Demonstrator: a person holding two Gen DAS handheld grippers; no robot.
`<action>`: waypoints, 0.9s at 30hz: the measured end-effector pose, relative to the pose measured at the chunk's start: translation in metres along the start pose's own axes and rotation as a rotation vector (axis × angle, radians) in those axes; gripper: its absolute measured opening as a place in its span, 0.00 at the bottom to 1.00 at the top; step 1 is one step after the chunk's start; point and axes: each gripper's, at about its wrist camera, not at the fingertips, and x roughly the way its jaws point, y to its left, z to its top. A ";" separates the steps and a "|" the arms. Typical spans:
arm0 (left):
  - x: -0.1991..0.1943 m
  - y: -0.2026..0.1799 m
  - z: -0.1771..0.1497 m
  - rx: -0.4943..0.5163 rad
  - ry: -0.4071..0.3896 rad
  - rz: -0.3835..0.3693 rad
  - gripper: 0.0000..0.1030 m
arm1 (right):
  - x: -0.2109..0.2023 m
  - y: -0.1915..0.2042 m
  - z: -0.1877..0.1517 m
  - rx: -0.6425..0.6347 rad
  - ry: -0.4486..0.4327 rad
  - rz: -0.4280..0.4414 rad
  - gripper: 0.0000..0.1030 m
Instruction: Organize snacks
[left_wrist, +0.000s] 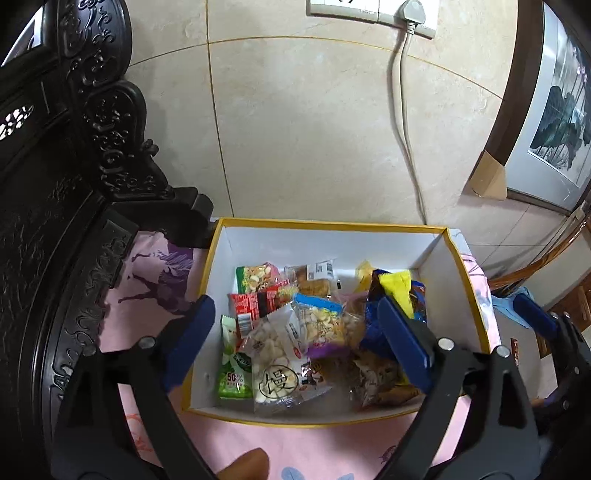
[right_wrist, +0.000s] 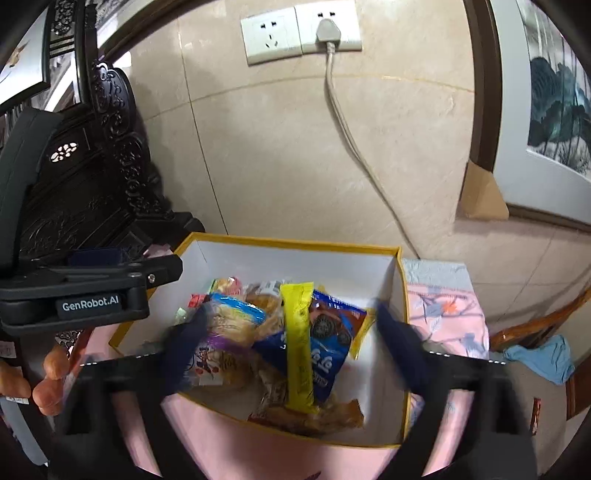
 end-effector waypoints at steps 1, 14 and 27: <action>-0.001 0.001 -0.001 -0.001 0.001 0.004 0.91 | -0.001 0.000 -0.001 0.000 0.008 0.003 0.99; -0.015 0.008 -0.005 -0.008 -0.010 0.012 0.91 | -0.010 0.008 -0.008 0.007 0.078 0.027 0.99; -0.017 0.007 -0.007 0.011 -0.028 0.040 0.94 | -0.013 0.011 -0.009 -0.003 0.077 0.029 0.99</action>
